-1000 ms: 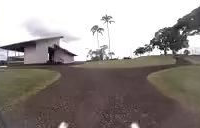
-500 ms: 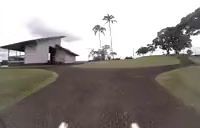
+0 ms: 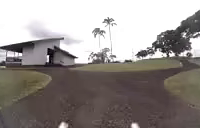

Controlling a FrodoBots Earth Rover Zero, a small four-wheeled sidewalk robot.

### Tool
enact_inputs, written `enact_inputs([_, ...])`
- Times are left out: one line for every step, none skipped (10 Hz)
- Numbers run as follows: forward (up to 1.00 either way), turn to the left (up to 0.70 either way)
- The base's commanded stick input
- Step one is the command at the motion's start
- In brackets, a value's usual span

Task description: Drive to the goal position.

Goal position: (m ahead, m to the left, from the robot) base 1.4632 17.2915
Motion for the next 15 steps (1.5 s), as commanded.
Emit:
enact_inputs([0.85,0.27])
enact_inputs([0.85,0.27])
enact_inputs([0.85,0.27])
enact_inputs([0.85,0.27])
enact_inputs([0.85,0.27])
enact_inputs([0.85,0.27])
enact_inputs([0.85,0.27])
enact_inputs([0.85,0.19])
enact_inputs([0.85,0.0])
enact_inputs([0.85,0.0])
enact_inputs([0.85,0.0])
enact_inputs([0.85,0.0])
enact_inputs([0.85,0.0])
enact_inputs([0.85,0.0])
enact_inputs([0.85,0.05])
